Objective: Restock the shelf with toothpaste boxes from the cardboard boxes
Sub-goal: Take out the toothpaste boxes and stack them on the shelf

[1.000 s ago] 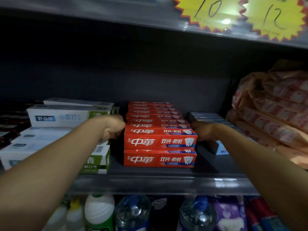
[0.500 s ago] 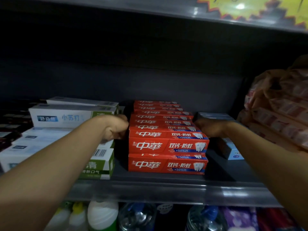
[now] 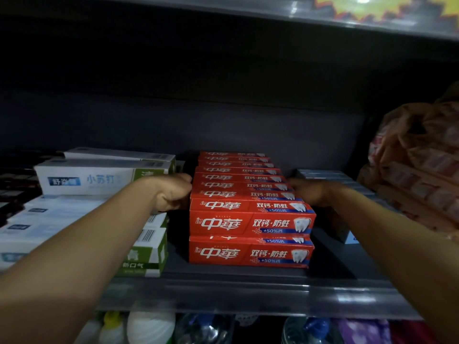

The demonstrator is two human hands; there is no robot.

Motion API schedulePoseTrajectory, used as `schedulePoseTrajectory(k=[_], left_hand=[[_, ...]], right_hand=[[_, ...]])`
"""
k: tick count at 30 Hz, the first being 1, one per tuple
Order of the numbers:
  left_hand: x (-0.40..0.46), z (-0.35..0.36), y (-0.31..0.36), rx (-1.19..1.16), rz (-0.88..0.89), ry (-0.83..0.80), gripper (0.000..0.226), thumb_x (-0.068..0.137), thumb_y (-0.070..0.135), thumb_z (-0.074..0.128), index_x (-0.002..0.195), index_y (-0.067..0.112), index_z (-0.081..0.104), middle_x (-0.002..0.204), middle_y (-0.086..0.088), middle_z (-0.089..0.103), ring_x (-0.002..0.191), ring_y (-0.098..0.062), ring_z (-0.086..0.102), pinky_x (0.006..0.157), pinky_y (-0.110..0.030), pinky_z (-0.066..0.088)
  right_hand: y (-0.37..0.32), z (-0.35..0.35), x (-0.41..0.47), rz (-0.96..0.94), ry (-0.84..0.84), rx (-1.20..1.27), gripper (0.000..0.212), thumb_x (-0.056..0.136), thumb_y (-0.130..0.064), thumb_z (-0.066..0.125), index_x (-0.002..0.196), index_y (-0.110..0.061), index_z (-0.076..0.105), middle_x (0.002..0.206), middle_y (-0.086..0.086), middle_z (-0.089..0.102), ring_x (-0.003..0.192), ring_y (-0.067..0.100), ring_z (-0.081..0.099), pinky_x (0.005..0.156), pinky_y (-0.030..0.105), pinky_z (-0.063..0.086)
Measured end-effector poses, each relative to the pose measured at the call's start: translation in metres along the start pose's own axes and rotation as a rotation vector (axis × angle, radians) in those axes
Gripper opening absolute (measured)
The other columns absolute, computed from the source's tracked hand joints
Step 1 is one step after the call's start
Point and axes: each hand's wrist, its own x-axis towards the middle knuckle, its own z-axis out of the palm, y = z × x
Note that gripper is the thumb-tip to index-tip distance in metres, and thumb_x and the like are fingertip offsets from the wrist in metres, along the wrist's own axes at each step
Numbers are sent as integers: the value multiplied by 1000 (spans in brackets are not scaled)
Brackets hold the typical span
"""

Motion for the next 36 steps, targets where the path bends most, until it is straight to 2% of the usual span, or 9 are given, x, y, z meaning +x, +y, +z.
schedulePoseTrajectory(k=[8,13,15,20,25,27,29,31,36], left_hand=[[5,-4,-1,-6,6,10,22,95,8,55,116,8,57,107,-12,71,98,-20,66,72,-25,54],[3,-5,1,24,6,22,19,95,11,55,114,9,59,104,-11,72,101,-22,67,77,-28,54],[-4,-6,3,66,-5,25,18,96,6,51,112,9,59,104,-11,71,100,-23,66,77,-28,54],[-19,-12,14,28,-13,105,37,94,-15,33,83,17,48,86,-2,52,72,-9,50,46,-12,48],[-40,-18,28,-43,21,122,35,94,-17,31,86,13,48,96,-6,49,78,-9,49,61,-17,52],[-50,-27,32,2,44,114,39,91,-21,31,106,7,54,114,-14,50,94,-14,50,72,-23,51],[-62,-37,33,79,72,137,51,90,-21,33,130,4,50,129,-15,53,105,-14,53,72,-21,52],[-77,-47,32,151,118,184,48,89,-21,35,125,5,56,123,-13,60,103,-15,60,70,-18,55],[-110,-78,9,308,181,270,37,87,-19,48,116,-1,62,111,-17,66,98,-22,66,74,-25,57]], right_hand=[[2,-4,11,67,65,-69,27,93,-29,59,119,-23,53,125,1,57,107,13,53,104,37,40],[-1,-5,11,50,39,-107,12,92,-26,59,98,-31,50,119,0,56,117,19,52,109,41,37],[1,-10,14,56,36,-142,14,92,-26,60,105,-27,55,118,-4,59,110,15,57,103,37,43],[4,-29,17,77,114,-160,26,93,-15,59,118,-14,61,112,3,64,97,14,63,80,27,54],[-13,-39,0,48,236,-123,21,92,3,52,107,-5,64,109,15,66,94,25,64,76,31,53],[-28,-42,-9,7,285,-184,22,89,9,49,97,-4,65,103,19,68,92,30,65,79,37,53],[-46,-44,-17,-62,347,-228,24,85,13,48,93,0,66,97,22,69,81,26,64,68,27,52],[-69,-42,-25,-140,383,-339,24,83,13,51,96,2,67,90,16,69,74,18,60,57,15,45],[-133,-11,-40,-291,370,-524,21,88,-3,56,101,-16,66,96,-2,63,93,14,58,82,27,43]])
